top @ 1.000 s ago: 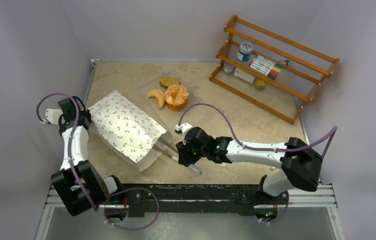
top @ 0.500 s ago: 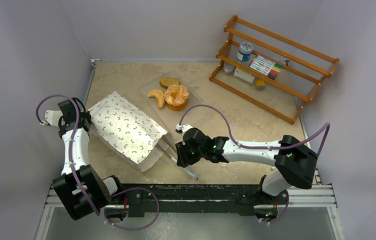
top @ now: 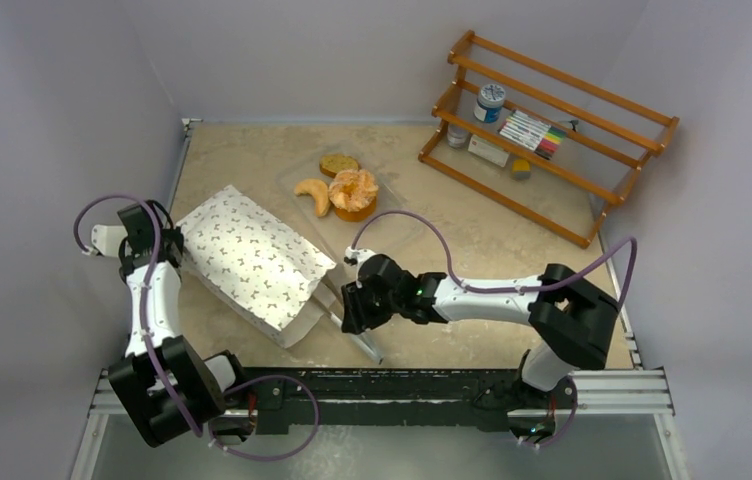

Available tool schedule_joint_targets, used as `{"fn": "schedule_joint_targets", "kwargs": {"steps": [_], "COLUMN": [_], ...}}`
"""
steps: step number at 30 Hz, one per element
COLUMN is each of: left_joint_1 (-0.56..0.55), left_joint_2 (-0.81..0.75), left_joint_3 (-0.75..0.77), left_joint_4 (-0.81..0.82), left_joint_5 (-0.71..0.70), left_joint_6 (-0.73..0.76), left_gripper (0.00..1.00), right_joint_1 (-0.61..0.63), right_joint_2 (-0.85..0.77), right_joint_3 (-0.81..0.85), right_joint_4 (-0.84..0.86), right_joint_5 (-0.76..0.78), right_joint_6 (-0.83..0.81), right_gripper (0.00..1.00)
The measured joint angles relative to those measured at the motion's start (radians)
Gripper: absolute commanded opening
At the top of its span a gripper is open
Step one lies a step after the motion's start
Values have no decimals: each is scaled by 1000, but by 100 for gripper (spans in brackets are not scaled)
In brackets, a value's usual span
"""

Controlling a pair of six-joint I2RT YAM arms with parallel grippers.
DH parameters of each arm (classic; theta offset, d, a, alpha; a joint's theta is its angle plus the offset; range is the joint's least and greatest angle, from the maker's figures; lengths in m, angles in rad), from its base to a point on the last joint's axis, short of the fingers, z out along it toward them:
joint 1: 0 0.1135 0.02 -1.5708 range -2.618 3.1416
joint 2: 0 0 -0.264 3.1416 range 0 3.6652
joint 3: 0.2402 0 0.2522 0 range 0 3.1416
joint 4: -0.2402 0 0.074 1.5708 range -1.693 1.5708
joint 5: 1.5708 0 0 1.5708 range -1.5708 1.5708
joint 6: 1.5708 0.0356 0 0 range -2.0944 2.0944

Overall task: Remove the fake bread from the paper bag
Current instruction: Take out the fake bread from the paper bag.

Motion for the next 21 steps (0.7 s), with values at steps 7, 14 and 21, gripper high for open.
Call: {"fn": "schedule_joint_targets", "kwargs": {"steps": [7, 14, 21], "left_joint_1": [0, 0, 0], "left_joint_2": [-18, -33, -45], "left_joint_3": [-24, -44, -56], "left_joint_4": [9, 15, 18], "left_joint_5": [-1, -7, -11], "left_joint_6": [-1, -3, -16], "left_gripper": [0, 0, 0], "right_joint_1": [-35, -59, -59], "right_joint_2": [43, 101, 127], "right_joint_3": [35, 110, 137], "right_joint_4": [14, 15, 13], "right_joint_5": [-30, -42, -20], "right_joint_6": [16, 15, 1], "right_gripper": [48, 39, 9]}}
